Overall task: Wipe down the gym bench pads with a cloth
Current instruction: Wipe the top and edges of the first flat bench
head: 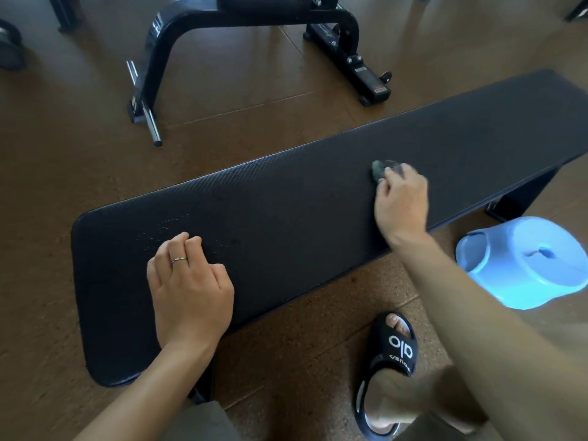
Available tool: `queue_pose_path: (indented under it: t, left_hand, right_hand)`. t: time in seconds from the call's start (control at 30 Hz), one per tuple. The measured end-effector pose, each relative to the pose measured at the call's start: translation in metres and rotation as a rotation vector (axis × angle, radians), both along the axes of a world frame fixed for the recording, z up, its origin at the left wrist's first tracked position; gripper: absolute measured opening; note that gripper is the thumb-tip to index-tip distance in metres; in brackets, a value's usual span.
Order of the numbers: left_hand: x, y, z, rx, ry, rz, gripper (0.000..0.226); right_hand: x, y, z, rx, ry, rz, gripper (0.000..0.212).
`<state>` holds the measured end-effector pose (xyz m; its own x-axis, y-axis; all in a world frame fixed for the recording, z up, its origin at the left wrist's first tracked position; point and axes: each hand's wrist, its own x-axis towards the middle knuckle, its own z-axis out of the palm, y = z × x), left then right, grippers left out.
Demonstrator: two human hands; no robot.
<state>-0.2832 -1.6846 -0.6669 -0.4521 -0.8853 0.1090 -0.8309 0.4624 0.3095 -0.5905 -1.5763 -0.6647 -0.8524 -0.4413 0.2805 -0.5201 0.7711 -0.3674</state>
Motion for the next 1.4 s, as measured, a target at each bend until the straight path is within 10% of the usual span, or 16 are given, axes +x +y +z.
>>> queue_pose_path:
  t: [0.3,0.6,0.93,1.2,1.4]
  left_hand:
    - [0.001,0.000,0.001,0.000,-0.005,-0.007,0.040]
    - [0.000,0.001,0.002,0.010,-0.006,-0.002,0.038]
    - [0.001,0.001,0.001,-0.012,-0.018,0.000,0.040]
    - [-0.001,0.002,-0.002,-0.033,-0.012,0.025,0.044]
    - [-0.002,0.000,-0.001,-0.041,-0.043,0.027,0.045]
  right_hand:
    - [0.177,-0.001,0.004,0.074,0.045,1.003,0.031]
    - [-0.018,-0.021,0.000,0.030,0.052,0.056,0.035]
    - [0.115,-0.069,0.005,0.029,0.153,1.123,0.026]
    - [-0.026,-0.116,-0.002,0.078,0.128,0.274,0.034]
    - [0.119,-0.177,-0.008,-0.155,0.130,0.743,0.025]
